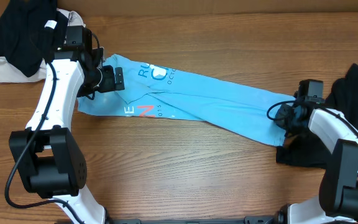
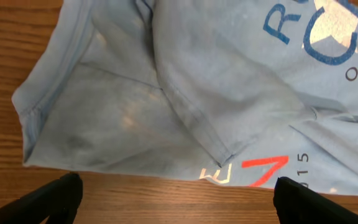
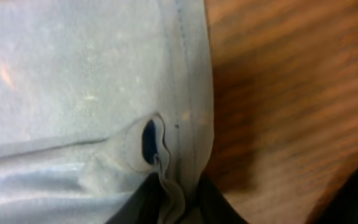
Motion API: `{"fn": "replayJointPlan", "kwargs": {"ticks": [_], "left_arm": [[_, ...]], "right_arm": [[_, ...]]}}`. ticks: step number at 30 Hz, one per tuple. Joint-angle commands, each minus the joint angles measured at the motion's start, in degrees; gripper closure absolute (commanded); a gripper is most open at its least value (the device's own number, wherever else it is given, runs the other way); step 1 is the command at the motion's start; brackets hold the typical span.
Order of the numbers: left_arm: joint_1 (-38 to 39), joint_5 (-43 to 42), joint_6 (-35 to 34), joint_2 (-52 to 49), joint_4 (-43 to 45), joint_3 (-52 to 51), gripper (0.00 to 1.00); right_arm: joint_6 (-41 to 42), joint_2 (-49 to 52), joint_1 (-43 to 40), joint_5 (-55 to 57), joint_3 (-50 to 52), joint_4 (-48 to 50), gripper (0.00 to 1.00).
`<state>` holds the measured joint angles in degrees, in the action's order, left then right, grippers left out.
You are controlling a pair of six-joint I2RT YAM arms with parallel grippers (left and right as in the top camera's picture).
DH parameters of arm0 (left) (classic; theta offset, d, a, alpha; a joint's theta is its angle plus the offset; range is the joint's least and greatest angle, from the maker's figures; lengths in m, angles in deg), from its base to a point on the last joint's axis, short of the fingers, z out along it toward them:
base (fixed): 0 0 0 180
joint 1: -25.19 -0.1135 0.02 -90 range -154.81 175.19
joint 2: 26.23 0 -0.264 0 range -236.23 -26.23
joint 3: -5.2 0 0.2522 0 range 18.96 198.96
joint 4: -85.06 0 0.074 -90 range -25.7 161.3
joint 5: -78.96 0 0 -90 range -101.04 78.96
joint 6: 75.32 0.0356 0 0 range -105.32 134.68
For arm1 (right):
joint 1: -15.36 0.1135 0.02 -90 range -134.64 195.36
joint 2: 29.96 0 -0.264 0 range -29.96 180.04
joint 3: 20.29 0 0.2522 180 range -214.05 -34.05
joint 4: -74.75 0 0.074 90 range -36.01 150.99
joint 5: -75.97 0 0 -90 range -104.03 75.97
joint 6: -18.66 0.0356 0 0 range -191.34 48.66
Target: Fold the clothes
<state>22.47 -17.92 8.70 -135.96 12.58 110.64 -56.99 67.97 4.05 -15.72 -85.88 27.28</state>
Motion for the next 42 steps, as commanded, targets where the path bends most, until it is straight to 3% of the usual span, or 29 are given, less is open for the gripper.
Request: {"fn": "replayJointPlan", "kwargs": {"ticks": [1, 9, 16, 21, 39, 40, 42], "left_arm": [[-0.5, -0.2, 0.9, 0.3, 0.5, 0.4, 0.0], [-2.7, -0.2, 0.9, 0.3, 0.9, 0.4, 0.0], [-3.9, -0.2, 0.9, 0.3, 1.1, 0.4, 0.0], [-3.9, -0.2, 1.0, 0.3, 2.1, 0.4, 0.0], [-3.8, -0.2, 0.9, 0.3, 3.6, 0.4, 0.0], [-3.8, -0.2, 0.9, 0.3, 3.7, 0.4, 0.0], [-3.7, -0.2, 0.9, 0.3, 3.8, 0.4, 0.0]], "right_arm": [[0.4, -0.3, -2.9, -1.9, -4.7, -4.4, 0.82], [-6.1, -2.2, -7.1, -7.1, -18.2, -18.7, 0.87], [-8.6, -2.2, -5.0, -10.0, -26.0, -25.8, 0.87], [-8.2, -2.1, 1.7, -12.0, -26.0, -24.4, 0.87], [9.3, 7.2, 32.3, -9.8, -26.0, -1.6, 0.86], [9.9, 7.7, 33.8, -9.8, -26.0, 0.0, 0.83], [10.4, 8.1, 35.8, -9.8, -26.0, 2.3, 0.65]]}}
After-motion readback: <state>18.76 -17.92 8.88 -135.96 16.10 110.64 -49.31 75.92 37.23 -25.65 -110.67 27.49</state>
